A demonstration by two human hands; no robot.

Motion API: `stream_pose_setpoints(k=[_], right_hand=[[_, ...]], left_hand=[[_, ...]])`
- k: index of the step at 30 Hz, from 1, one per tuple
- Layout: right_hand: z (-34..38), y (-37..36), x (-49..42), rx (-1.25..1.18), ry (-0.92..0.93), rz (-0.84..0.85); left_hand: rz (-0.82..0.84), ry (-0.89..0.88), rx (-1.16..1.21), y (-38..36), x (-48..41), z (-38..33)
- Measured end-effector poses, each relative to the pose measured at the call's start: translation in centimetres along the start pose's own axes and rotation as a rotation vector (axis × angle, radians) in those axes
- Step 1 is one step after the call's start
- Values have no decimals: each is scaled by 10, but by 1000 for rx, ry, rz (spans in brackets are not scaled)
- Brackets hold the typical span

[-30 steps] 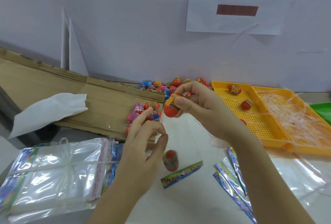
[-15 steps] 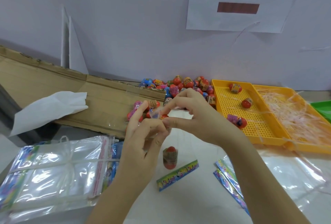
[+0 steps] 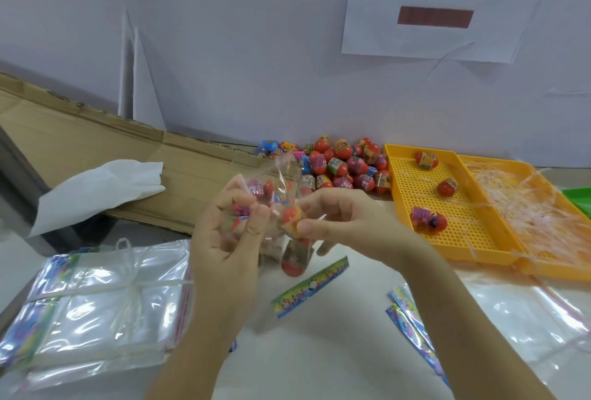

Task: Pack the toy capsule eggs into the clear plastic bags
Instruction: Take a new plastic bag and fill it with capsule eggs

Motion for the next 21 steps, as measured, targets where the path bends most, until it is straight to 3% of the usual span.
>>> stream_pose_setpoints(k=[2,9,12,15,19,21], right_hand=[[0,1,-2,-126,38,-70],[1,-1,-4,-329,77,-126],[-1,-1,-4,-348,61,-129],[-4,-8,-6,-277,-3,-83],[-2,-10,-7,-176,18,-146],[-1,-6,-7,-209,54,-203]], left_hand=[[37,19,86,-3,-1,2],[141,456,182,-9,3,42],[90,450,197,0,-1,44],[79,378,56,4,-3,40],[66,248,-95,0,-1,26],[29,242,-63,0,0,23]])
Point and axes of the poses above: each hand's wrist, its own x-axis away from the middle knuckle, its own y-axis out of the back of the hand, z = x × y, the point moved 7 cm from there along -x, towards the middle knuckle, and after that the axes turned 1 degree about -x, right-handed, at the moved point
